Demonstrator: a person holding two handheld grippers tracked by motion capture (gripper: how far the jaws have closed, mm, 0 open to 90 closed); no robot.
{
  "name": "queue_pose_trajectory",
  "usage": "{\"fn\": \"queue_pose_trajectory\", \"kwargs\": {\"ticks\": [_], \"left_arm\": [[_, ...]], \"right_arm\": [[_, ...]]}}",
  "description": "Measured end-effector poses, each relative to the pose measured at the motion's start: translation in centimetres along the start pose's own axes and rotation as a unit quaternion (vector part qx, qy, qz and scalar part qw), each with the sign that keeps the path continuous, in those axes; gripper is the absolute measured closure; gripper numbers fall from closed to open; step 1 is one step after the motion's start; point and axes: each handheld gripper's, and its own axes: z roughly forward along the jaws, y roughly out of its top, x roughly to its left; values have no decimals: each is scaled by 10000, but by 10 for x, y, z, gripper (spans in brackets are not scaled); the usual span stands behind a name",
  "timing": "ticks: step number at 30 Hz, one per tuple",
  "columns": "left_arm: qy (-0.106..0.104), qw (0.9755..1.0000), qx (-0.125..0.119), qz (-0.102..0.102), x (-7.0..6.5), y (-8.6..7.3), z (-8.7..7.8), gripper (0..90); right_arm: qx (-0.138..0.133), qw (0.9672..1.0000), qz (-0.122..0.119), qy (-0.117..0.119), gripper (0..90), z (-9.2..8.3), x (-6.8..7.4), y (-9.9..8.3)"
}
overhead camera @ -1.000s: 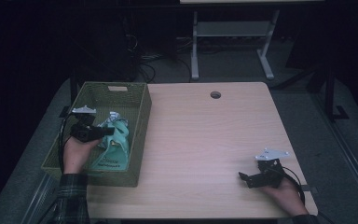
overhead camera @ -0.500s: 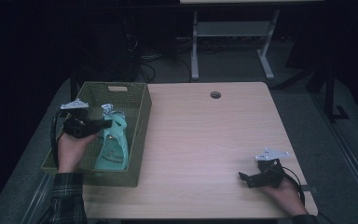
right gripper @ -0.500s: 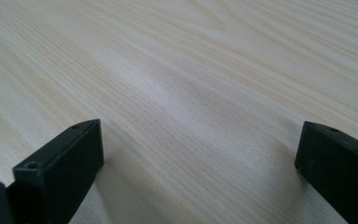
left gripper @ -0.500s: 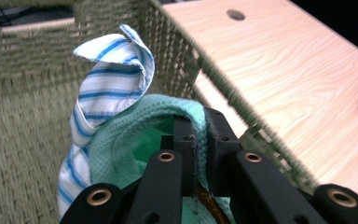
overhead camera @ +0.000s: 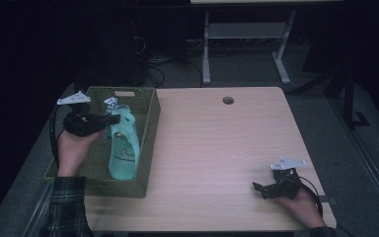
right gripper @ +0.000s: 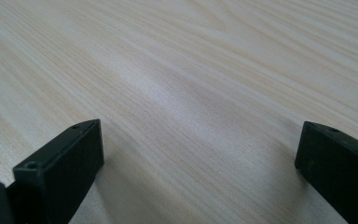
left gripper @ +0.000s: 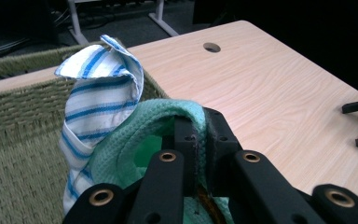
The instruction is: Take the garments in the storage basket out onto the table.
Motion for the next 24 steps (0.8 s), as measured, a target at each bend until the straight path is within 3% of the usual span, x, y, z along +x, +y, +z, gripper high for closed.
{"fn": "queue_pose_trajectory", "kwargs": {"ticks": [10,24], "left_arm": [[-59,9998,-131,133,-7,23,-7,854],[-389,9975,-443,401,-27,62,-15,854]], "right_arm": [[-3,10000,-7,-1,5,0,0,0],[0,10000,-7,-2,6,0,0,0]]}}
